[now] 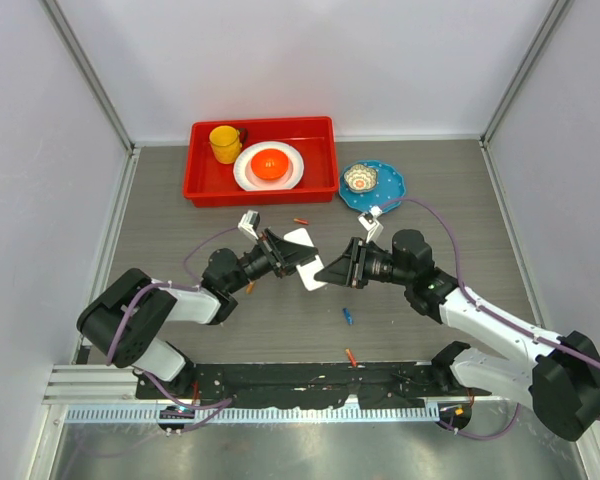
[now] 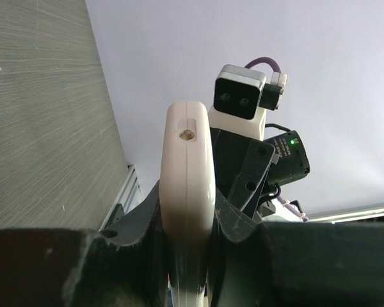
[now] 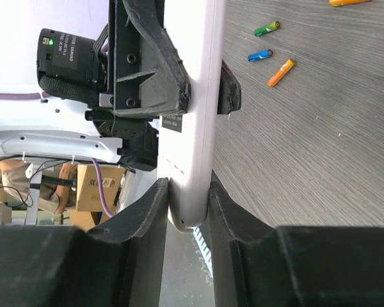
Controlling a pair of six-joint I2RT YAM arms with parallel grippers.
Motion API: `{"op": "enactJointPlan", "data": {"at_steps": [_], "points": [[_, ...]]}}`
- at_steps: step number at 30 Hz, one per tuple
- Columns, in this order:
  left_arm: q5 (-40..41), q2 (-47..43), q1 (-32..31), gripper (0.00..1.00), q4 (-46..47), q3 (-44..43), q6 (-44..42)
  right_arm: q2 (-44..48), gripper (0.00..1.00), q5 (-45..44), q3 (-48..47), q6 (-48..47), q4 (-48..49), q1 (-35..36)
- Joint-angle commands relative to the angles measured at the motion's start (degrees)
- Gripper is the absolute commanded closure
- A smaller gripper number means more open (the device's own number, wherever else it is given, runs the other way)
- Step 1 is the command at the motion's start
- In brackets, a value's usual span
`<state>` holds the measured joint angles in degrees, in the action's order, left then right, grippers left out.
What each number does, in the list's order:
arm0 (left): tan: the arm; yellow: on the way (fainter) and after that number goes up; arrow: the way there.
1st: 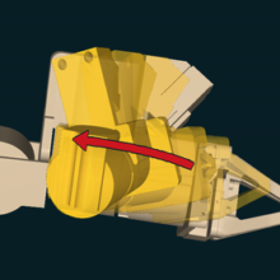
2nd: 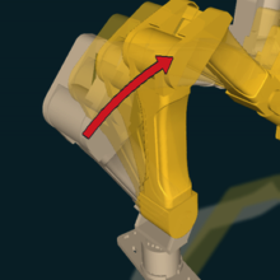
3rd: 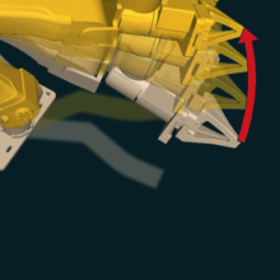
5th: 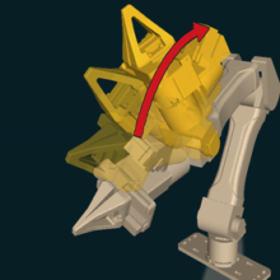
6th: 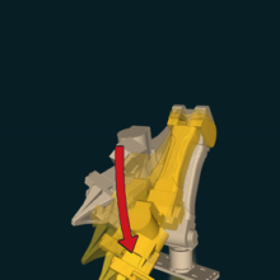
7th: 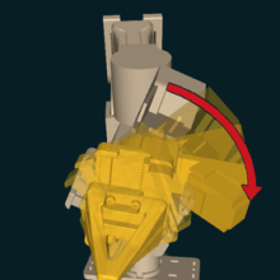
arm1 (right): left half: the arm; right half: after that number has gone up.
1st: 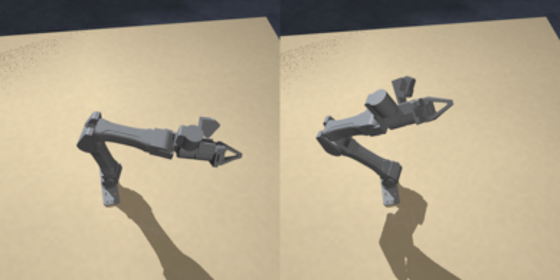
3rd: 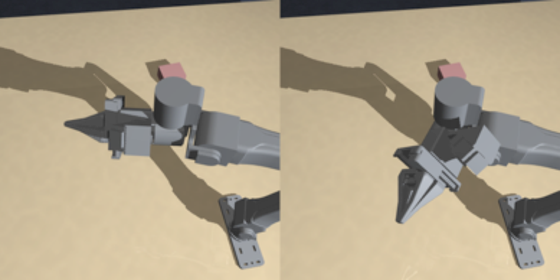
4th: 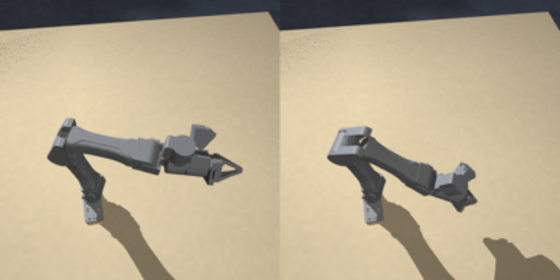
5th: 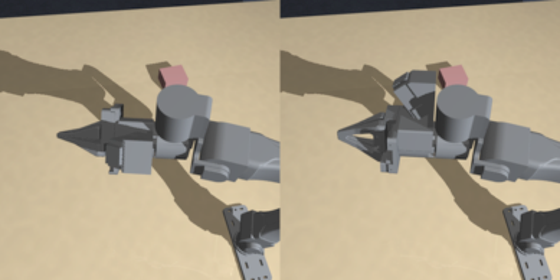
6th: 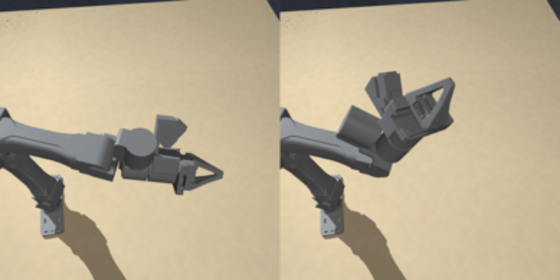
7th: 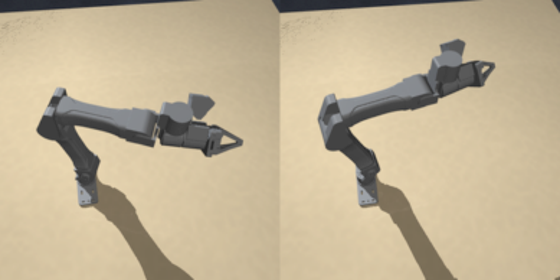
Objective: Load the batteries into the remote control
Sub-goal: Load the battery cover into the remote control.
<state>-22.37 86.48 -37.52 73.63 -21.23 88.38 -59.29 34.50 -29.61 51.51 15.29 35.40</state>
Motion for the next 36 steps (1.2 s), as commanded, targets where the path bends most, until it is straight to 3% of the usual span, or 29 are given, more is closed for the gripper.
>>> {"op": "enactJointPlan", "data": {"at_steps": [1,15,36], "points": [[-2.5,-1.05,-3.44,1.0,14.97,-2.76,-0.05,-1.18,0.99,-3.21,-0.36,-0.27,1.94,0.2],[-2.5,-0.61,-10.47,1.0,14.97,-2.41,-2.6,-3.99,0.99,-11.38,-3.61,1.05,2.64,0.11],[-0.92,-4.3,-12.23,1.0,14.97,0.58,-4.62,-7.24,0.99,-15.78,-7.48,2.72,3.69,-4.81]]}}
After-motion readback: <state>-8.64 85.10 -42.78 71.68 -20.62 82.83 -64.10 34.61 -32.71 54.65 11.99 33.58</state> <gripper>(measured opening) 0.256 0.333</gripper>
